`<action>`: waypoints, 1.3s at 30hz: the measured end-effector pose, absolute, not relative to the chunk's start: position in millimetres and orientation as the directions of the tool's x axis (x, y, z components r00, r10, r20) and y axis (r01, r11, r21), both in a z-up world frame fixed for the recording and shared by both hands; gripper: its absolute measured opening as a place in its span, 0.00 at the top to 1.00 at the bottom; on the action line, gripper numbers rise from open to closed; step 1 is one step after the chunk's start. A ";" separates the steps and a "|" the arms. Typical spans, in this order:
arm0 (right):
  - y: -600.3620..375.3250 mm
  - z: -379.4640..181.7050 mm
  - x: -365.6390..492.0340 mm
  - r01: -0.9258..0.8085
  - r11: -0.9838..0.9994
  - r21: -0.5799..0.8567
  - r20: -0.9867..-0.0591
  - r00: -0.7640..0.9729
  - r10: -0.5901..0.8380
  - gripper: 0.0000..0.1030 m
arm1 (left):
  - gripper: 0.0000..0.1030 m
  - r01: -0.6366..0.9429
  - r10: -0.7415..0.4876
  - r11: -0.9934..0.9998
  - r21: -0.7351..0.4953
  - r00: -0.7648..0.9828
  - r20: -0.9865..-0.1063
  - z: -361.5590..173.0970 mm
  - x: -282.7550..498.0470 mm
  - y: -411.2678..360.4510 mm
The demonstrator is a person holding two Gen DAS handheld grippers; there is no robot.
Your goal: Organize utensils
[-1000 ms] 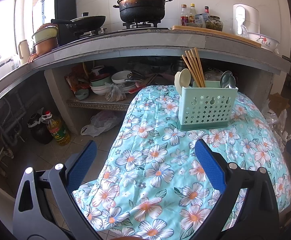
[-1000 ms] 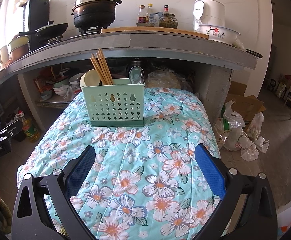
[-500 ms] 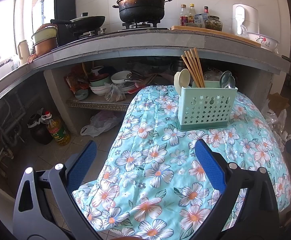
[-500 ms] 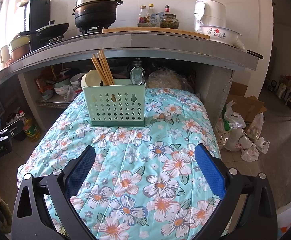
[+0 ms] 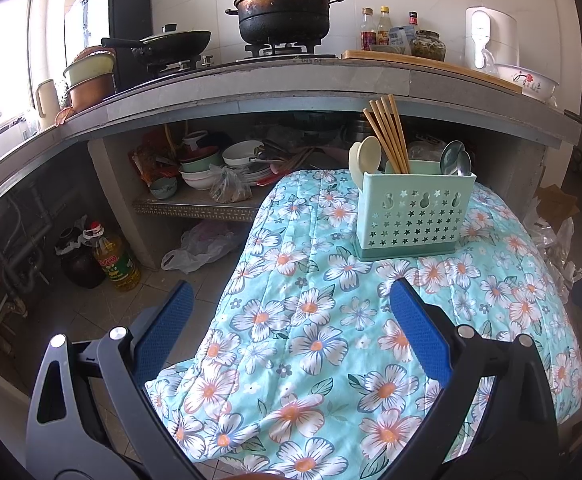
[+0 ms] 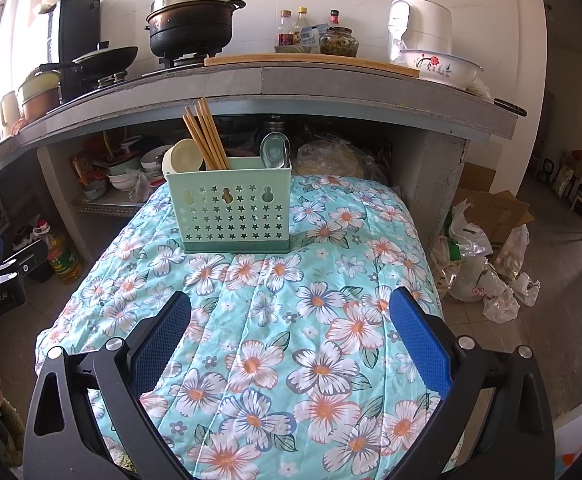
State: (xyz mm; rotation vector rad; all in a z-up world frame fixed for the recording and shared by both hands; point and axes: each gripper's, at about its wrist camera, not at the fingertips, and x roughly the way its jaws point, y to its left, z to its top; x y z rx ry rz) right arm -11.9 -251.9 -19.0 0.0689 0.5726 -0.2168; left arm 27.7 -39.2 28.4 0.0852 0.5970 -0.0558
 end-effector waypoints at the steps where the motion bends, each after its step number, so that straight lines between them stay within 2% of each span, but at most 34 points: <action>1: -251.5 -19.3 -12.2 0.222 0.975 0.006 -0.544 0.819 -0.183 0.06 | 0.08 0.077 -0.028 0.995 0.064 0.826 -0.563 28.3 27.8 -39.1; 39: -251.2 -21.0 -12.2 0.212 0.977 0.013 -0.545 0.821 -0.171 0.06 | 0.08 0.082 -0.031 0.995 0.065 0.823 -0.568 26.8 28.9 -38.4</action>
